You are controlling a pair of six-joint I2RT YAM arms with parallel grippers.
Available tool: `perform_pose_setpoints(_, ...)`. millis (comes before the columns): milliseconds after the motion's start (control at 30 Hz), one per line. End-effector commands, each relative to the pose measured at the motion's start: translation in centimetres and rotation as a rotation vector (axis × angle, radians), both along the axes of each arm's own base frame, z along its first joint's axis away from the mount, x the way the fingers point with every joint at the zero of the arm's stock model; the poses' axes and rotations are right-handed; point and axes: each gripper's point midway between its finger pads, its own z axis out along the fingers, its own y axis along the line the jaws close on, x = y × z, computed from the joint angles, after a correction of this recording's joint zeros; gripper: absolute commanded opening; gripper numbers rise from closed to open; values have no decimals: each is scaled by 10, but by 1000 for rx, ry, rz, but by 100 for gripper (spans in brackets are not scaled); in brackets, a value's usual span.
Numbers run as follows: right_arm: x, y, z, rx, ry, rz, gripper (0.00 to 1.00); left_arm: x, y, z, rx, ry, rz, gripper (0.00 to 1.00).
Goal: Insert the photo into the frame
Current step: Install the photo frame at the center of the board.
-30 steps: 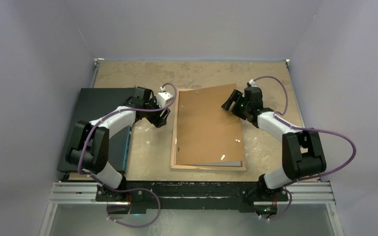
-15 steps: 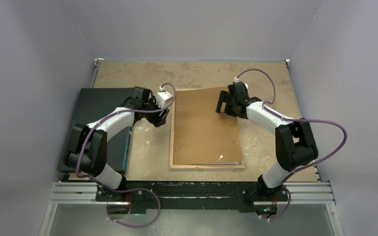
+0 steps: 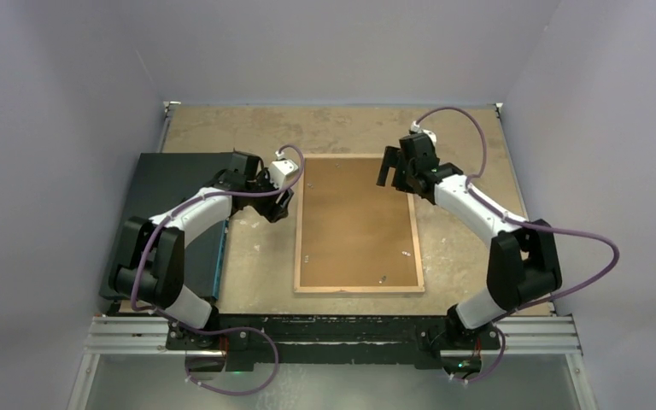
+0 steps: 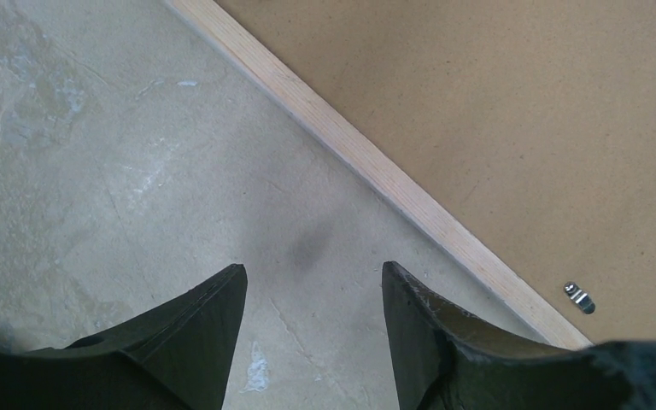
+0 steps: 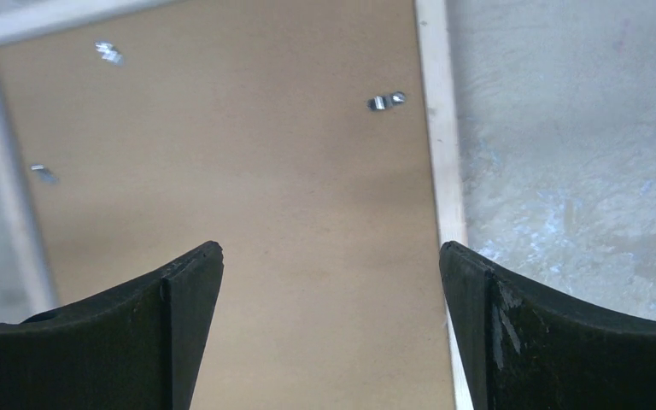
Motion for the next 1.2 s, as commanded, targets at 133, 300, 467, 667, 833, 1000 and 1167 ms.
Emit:
perform_pose_setpoints(133,-23,78,58,330,-189,189,81,-22,-22,3,-154,127,-28,58)
perform_pose_setpoints(300,-73,137,41,515,-158,347,58,-46,-30,-11,-213,241,-46,57)
perform_pose_setpoints(467,-122,185,16,589,-97,481,42,-57,-26,-28,-189,276,-60,52)
perform_pose_setpoints(667,-162,215,-9,634,-65,566,26,-65,-30,-32,-218,315,-76,48)
perform_pose_setpoints(833,-177,232,-29,627,-24,603,26,-65,-32,-36,-220,342,-78,47)
perform_pose_setpoints(1000,-179,239,-43,597,-8,626,25,-70,-39,-38,-230,364,-88,46)
perform_pose_setpoints(1167,-183,240,-58,564,13,637,25,-72,-44,-40,-215,360,-91,46)
